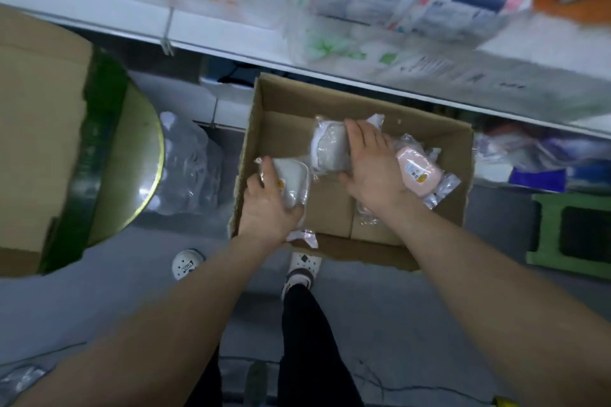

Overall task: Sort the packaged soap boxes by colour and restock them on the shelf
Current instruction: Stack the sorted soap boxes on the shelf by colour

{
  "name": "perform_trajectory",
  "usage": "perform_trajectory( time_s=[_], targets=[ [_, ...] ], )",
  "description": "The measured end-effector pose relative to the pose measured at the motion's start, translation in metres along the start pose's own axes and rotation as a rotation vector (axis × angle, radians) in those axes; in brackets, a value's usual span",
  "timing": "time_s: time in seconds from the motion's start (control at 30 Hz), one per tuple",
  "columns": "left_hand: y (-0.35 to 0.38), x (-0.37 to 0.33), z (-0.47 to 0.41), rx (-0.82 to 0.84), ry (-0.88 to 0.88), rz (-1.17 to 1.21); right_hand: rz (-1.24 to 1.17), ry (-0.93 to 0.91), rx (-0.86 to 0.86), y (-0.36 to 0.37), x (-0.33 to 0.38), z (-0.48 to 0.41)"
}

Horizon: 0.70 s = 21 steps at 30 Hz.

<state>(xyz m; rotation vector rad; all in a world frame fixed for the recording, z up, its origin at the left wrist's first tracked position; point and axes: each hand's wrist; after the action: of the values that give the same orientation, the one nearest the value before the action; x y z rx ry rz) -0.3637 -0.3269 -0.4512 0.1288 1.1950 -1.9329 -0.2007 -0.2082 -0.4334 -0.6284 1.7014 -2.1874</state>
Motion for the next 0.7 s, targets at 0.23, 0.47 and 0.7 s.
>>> perform_trajectory(
  time_s=[0.23, 0.47, 0.7],
  targets=[
    [-0.100, -0.011, 0.066, -0.088, 0.195, -0.029, -0.003, 0.076, -0.174, -0.105, 0.057, 0.049],
    [-0.220, 0.004, 0.101, -0.227, 0.372, -0.142, 0.049, 0.034, -0.300, -0.192, 0.130, 0.064],
    [-0.345, 0.030, 0.121, -0.439, 0.471, -0.273, 0.071, -0.029, -0.513, -0.274, 0.208, 0.046]
  ],
)
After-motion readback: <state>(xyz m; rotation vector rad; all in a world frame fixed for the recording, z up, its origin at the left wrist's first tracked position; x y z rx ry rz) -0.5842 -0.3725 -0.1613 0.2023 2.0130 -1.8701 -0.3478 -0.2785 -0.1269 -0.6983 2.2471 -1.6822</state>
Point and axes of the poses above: each hand's wrist, its own z-axis away from the middle knuckle, its own y-axis out of the palm, x = y × z, and after that the axes turned 1 degree about -z, right-handed
